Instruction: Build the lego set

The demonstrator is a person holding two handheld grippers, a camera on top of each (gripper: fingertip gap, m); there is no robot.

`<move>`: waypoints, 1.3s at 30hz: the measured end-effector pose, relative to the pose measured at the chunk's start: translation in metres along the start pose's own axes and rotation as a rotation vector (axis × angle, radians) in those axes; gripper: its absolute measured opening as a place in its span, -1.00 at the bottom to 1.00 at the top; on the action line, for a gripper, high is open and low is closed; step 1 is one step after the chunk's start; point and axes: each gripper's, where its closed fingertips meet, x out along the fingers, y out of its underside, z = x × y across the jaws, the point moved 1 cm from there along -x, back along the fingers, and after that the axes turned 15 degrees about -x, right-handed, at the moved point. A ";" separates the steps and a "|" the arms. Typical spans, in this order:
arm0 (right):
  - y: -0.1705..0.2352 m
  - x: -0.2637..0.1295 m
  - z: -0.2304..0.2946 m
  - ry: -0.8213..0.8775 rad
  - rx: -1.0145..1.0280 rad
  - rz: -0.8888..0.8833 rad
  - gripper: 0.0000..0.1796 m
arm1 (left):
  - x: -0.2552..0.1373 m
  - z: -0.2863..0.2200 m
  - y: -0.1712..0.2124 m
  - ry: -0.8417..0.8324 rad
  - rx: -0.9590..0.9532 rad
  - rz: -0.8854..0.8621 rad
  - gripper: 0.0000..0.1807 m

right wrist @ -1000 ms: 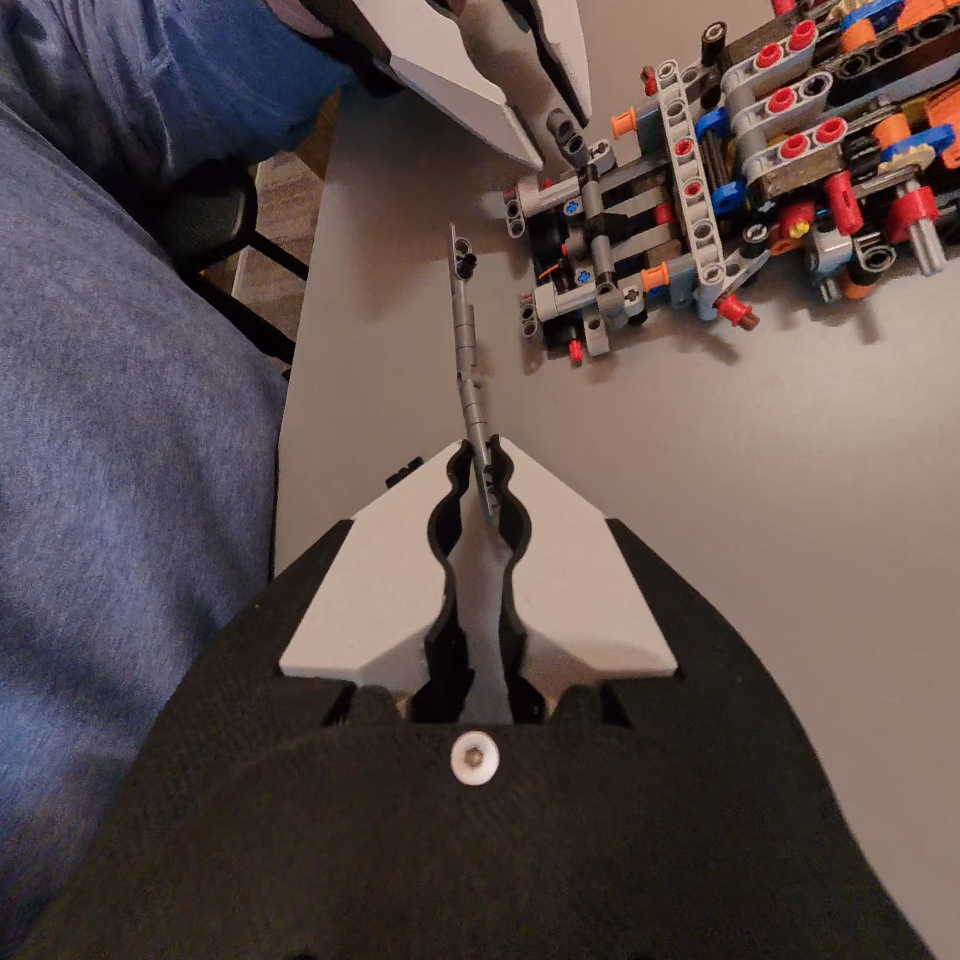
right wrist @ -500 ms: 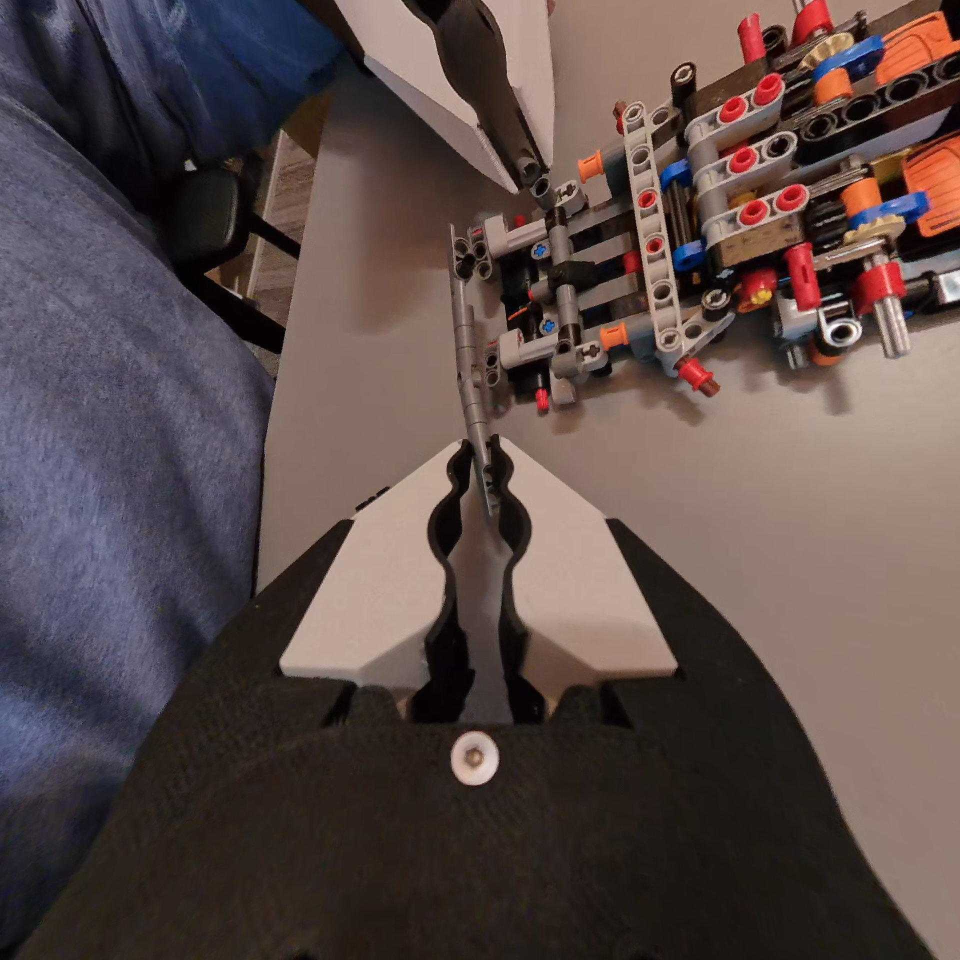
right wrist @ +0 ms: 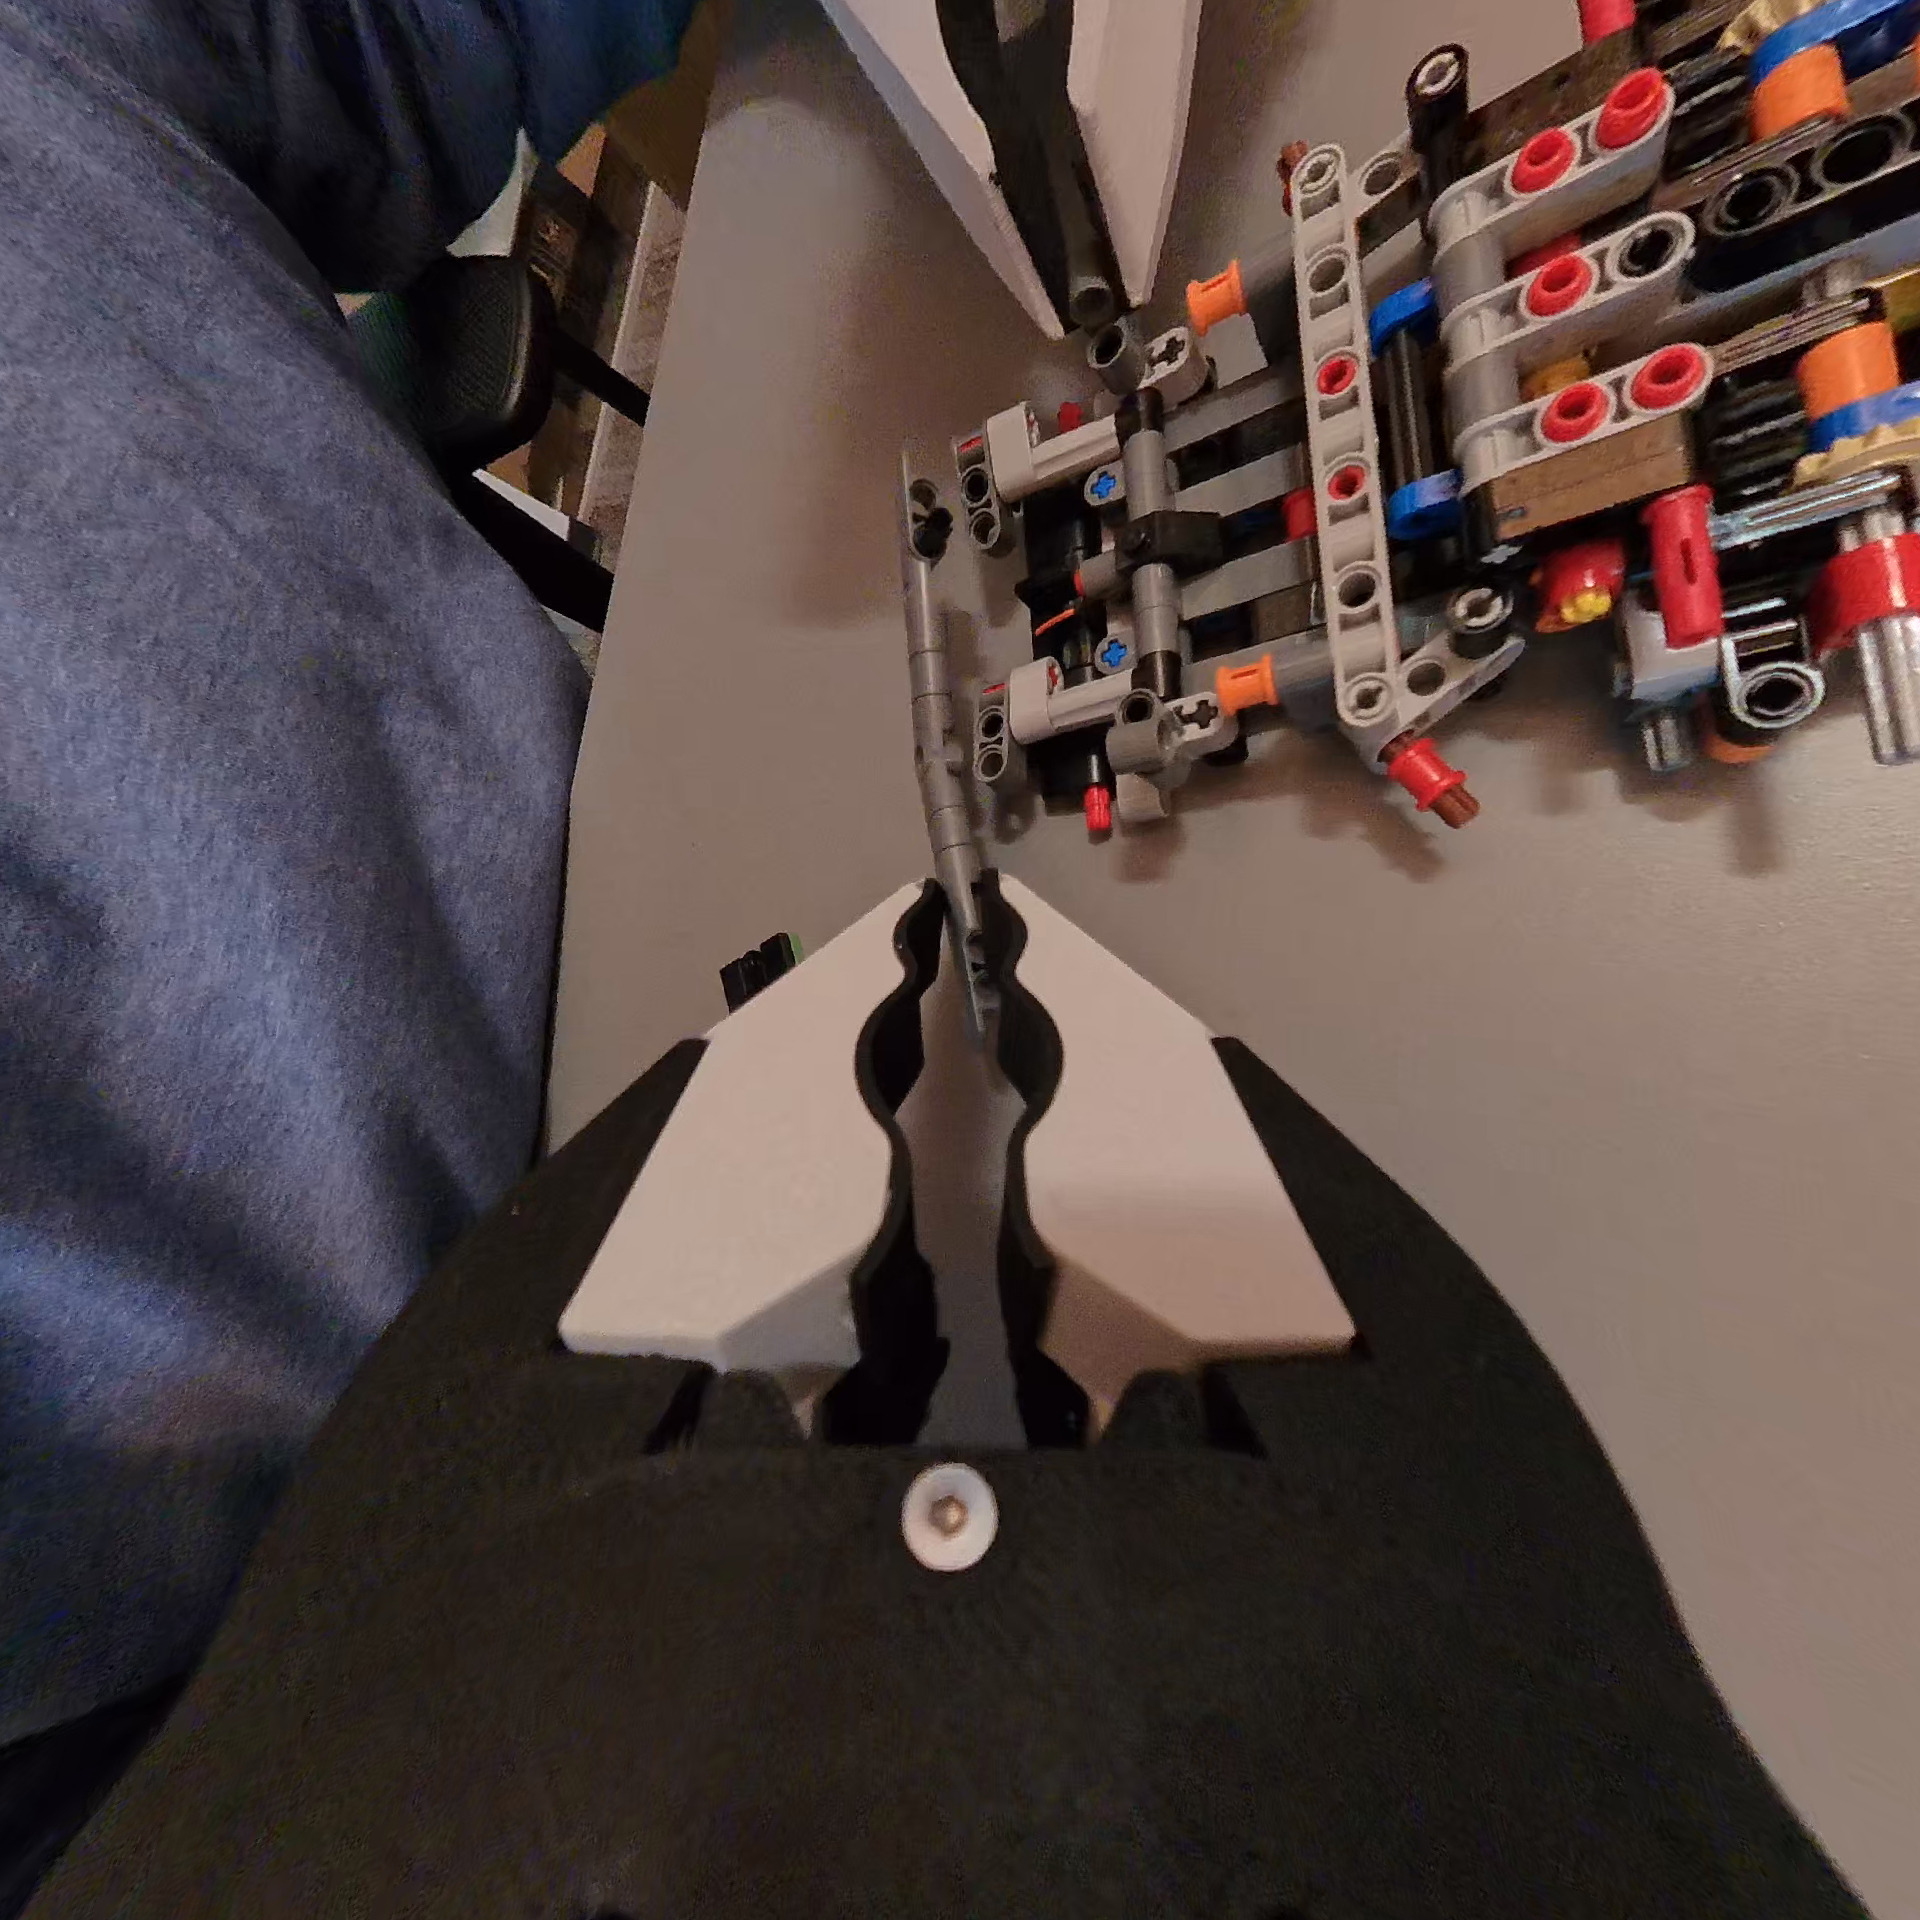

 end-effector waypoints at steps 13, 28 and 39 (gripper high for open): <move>-0.004 -0.008 -0.004 0.007 -0.022 -0.051 -0.94 | -0.007 0.003 -0.005 -0.177 -0.172 -0.058 -0.85; 0.002 -0.006 -0.002 0.000 -0.036 -0.084 -0.94 | -0.005 0.001 -0.005 -0.343 -0.228 -0.032 -0.89; 0.005 -0.002 -0.002 -0.013 -0.046 -0.101 -0.95 | -0.003 0.002 -0.005 -0.354 -0.249 -0.018 -0.93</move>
